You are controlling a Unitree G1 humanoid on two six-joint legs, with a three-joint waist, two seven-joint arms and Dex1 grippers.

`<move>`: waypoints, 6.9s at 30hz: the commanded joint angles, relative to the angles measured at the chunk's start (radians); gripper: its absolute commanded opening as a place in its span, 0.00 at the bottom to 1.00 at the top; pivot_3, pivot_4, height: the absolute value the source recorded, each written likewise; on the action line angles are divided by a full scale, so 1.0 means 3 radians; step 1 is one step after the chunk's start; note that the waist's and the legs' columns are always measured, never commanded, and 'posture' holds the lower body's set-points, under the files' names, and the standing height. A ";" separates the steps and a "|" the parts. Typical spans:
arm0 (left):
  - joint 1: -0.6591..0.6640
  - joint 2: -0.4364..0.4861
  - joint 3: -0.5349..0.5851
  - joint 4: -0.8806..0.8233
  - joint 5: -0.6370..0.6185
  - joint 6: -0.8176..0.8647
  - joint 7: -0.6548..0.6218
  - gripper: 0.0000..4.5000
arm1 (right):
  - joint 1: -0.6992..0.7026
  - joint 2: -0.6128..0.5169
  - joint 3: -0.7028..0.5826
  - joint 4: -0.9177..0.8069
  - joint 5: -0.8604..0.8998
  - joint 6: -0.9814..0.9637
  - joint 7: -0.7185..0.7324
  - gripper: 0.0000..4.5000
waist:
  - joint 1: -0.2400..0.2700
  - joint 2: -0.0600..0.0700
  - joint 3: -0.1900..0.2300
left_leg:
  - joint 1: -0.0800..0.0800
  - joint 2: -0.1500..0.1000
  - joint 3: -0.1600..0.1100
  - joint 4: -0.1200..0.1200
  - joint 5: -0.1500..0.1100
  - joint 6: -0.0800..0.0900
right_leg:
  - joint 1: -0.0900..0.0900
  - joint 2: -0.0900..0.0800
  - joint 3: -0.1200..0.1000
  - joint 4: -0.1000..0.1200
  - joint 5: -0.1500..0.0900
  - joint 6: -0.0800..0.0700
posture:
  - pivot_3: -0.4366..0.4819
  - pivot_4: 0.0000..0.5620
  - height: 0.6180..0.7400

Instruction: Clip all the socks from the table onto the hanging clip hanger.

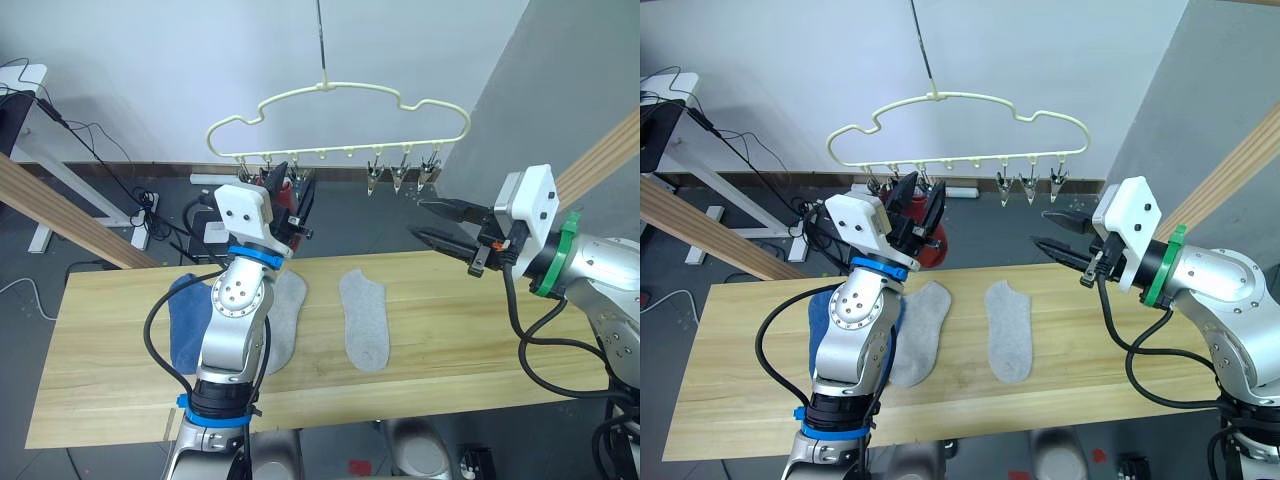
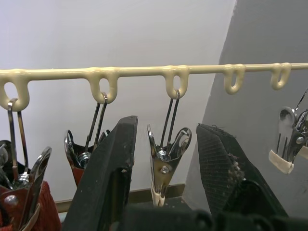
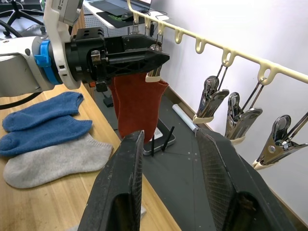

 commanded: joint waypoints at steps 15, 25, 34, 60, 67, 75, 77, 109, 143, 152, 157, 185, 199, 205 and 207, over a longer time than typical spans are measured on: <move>-0.0014 0.0005 0.0029 -0.0160 0.0022 -0.0061 0.0023 0.00 | 0.0098 -0.0025 0.0047 -0.0159 0.0008 -0.0033 -0.0012 0.39 | -0.0007 0.0000 0.0000 | 0.0001 0.0000 0.0000 0.0000 0.0000 0.0000 | 0.0000 0.0000 0.0000 0.0001 0.0000 0.0000 | 0.17 0.65 1.00; -0.0017 0.0164 0.0076 -0.0248 -0.0104 0.0092 -0.0153 0.00 | 0.0811 0.0750 0.1022 -0.0349 -0.0871 0.0454 -0.1415 0.97 | -0.0016 -0.0001 -0.0001 | 0.0002 0.0004 -0.0001 -0.0002 0.0001 -0.0001 | -0.0001 0.0003 0.0001 0.0003 0.0000 0.0000 | 0.20 0.67 1.00; -0.0052 0.0272 0.0141 -0.0335 -0.0219 0.0254 -0.0279 0.00 | 0.1292 0.1833 0.1742 0.0276 -0.1647 0.0363 -0.2433 0.99 | -0.0052 -0.0001 -0.0001 | 0.0003 0.0005 -0.0001 -0.0002 0.0003 -0.0006 | -0.0004 0.0004 0.0002 0.0005 -0.0010 0.0017 | 0.23 0.67 1.00; -0.0004 0.0420 0.0252 -0.0563 -0.0492 0.0638 -0.0460 0.00 | 0.1083 0.2374 0.1623 0.1772 -0.2044 -0.0461 -0.2236 0.29 | -0.0045 -0.0001 -0.0001 | 0.0003 0.0007 -0.0001 -0.0006 0.0003 -0.0006 | -0.0006 0.0006 0.0003 0.0006 -0.0001 0.0002 | 0.27 0.65 1.00; -0.0063 0.0440 0.0338 -0.0670 -0.0876 0.0931 -0.0563 0.00 | 0.1093 0.2257 0.1597 0.1531 -0.2079 -0.0449 -0.2076 0.00 | -0.0044 -0.0001 -0.0001 | 0.0003 0.0007 -0.0002 -0.0006 0.0003 -0.0006 | -0.0006 0.0006 0.0002 0.0006 -0.0003 0.0004 | 0.27 0.66 1.00; -0.0244 0.0586 0.0579 -0.0781 -0.1579 0.1518 -0.0680 0.00 | 0.0768 0.1582 0.1664 0.0987 -0.2237 -0.0895 -0.1460 0.00 | -0.0048 0.0000 0.0002 | 0.0002 0.0005 -0.0001 -0.0006 0.0003 -0.0006 | -0.0006 0.0006 0.0002 0.0005 -0.0010 0.0017 | 0.25 0.67 1.00; -0.0285 0.0628 0.0612 -0.0792 -0.1685 0.1612 -0.0679 0.00 | 0.0689 0.1483 0.1667 0.0947 -0.2249 -0.1029 -0.1355 0.00 | -0.0049 0.0000 0.0002 | 0.0003 0.0005 -0.0001 -0.0005 0.0003 -0.0006 | -0.0006 0.0007 0.0003 0.0006 -0.0011 0.0018 | 0.25 0.67 1.00; -0.0235 0.0765 0.0632 -0.0841 -0.1907 0.1803 -0.0653 0.00 | 0.0152 0.1570 0.1646 0.0974 -0.2576 -0.1786 -0.1056 0.00 | -0.0028 -0.0001 0.0002 | 0.0002 0.0004 -0.0003 -0.0004 0.0003 -0.0007 | -0.0006 0.0002 0.0001 0.0008 0.0000 0.0000 | 0.26 0.65 1.00; -0.0231 0.0792 0.0601 -0.0876 -0.1960 0.1845 -0.0671 0.00 | 0.0134 0.1728 0.1474 0.1125 -0.2546 -0.1810 -0.1018 0.00 | 0.0029 -0.0001 0.0002 | 0.0002 0.0004 -0.0003 -0.0003 0.0003 -0.0007 | -0.0006 0.0002 0.0000 0.0010 0.0000 0.0000 | 0.27 0.65 1.00; -0.0210 0.0801 0.0637 -0.0874 -0.1974 0.1867 -0.0633 0.34 | 0.0083 0.1783 0.1505 0.1172 -0.2533 -0.1844 -0.0999 0.00 | 0.0030 -0.0001 0.0002 | 0.0002 0.0005 -0.0003 -0.0003 0.0003 -0.0007 | -0.0006 0.0002 0.0000 0.0011 0.0000 0.0000 | 0.28 0.65 1.00; -0.0165 0.0847 0.0614 -0.0908 -0.2020 0.1898 -0.0694 0.62 | 0.0067 0.1812 0.1558 0.1209 -0.2475 -0.1866 -0.0923 0.00 | 0.0030 0.0000 0.0002 | 0.0003 0.0005 -0.0003 -0.0003 0.0003 -0.0007 | -0.0006 0.0002 0.0000 0.0011 0.0000 0.0000 | 0.28 0.65 1.00; 0.0328 0.1995 0.0721 -0.1145 -0.2109 0.1785 -0.1779 0.62 | -0.0031 0.1277 0.0771 0.0078 -0.1906 -0.0292 -0.0666 0.31 | 0.0032 0.0000 0.0001 | 0.0005 0.0007 -0.0004 -0.0003 0.0007 -0.0013 | -0.0008 0.0005 0.0000 0.0015 0.0001 -0.0002 | 0.27 0.60 1.00; 0.0117 0.1861 0.0603 -0.1077 -0.2021 0.1715 -0.1784 0.62 | -0.0544 0.1634 0.0830 0.0466 -0.1888 0.0123 -0.1033 0.31 | 0.0031 0.0000 0.0000 | 0.0001 0.0006 -0.0003 -0.0005 0.0007 -0.0012 | -0.0012 0.0002 -0.0001 0.0014 0.0002 -0.0004 | 0.28 0.56 1.00; 0.0101 0.1848 0.0580 -0.1051 -0.1993 0.1692 -0.1792 0.62 | -0.0592 0.1675 0.0844 0.0470 -0.1840 0.0109 -0.1049 0.31 | 0.0031 0.0000 -0.0001 | 0.0001 0.0006 -0.0003 -0.0003 0.0007 -0.0012 | -0.0012 0.0002 -0.0002 0.0017 0.0002 -0.0004 | 0.28 0.55 1.00; 0.0103 0.1844 0.0567 -0.1056 -0.1987 0.1685 -0.1791 0.62 | -0.0611 0.1696 0.0845 0.0464 -0.1817 0.0113 -0.1064 0.31 | 0.0031 0.0000 -0.0001 | 0.0001 0.0006 -0.0004 -0.0003 0.0007 -0.0012 | -0.0012 0.0002 -0.0002 0.0017 0.0002 -0.0004 | 0.28 0.55 1.00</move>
